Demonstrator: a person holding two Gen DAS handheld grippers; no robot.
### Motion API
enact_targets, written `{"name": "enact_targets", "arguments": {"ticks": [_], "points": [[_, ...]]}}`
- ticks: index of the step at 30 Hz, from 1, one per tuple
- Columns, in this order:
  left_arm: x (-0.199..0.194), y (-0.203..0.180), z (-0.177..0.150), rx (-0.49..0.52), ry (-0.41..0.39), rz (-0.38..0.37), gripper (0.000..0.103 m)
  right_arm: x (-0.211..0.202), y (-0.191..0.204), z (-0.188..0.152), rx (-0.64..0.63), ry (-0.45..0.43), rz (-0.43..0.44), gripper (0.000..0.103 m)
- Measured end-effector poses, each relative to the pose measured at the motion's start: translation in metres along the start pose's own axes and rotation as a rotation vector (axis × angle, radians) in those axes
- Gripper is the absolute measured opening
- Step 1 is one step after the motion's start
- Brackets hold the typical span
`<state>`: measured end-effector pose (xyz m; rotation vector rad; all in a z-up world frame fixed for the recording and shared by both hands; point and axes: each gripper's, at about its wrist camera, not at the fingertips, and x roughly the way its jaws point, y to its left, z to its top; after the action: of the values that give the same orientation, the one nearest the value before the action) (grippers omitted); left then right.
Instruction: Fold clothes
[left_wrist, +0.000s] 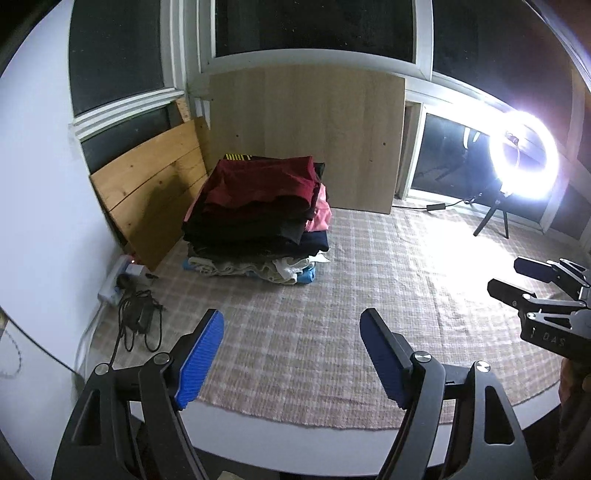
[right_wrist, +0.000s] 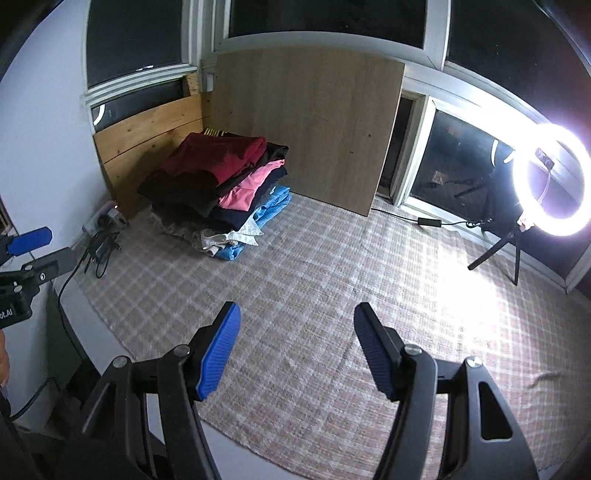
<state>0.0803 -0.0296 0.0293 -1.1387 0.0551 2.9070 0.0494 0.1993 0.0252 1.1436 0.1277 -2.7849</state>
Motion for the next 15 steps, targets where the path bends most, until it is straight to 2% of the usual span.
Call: {"name": "enact_targets", "arguments": {"ticks": [9, 15], "points": [[-0.0008, 0.0008, -0.0068, -0.016, 0.023, 0.022, 0.075, -0.006, -0.0002, -0.0073, -0.014, 0.002, 0.018, 0.063], [-0.0072, 0.0004, -0.0057, 0.001, -0.002, 0.023, 0.075, -0.0072, 0.0015, -0.0095, -0.007, 0.003, 0.015, 0.063]]}}
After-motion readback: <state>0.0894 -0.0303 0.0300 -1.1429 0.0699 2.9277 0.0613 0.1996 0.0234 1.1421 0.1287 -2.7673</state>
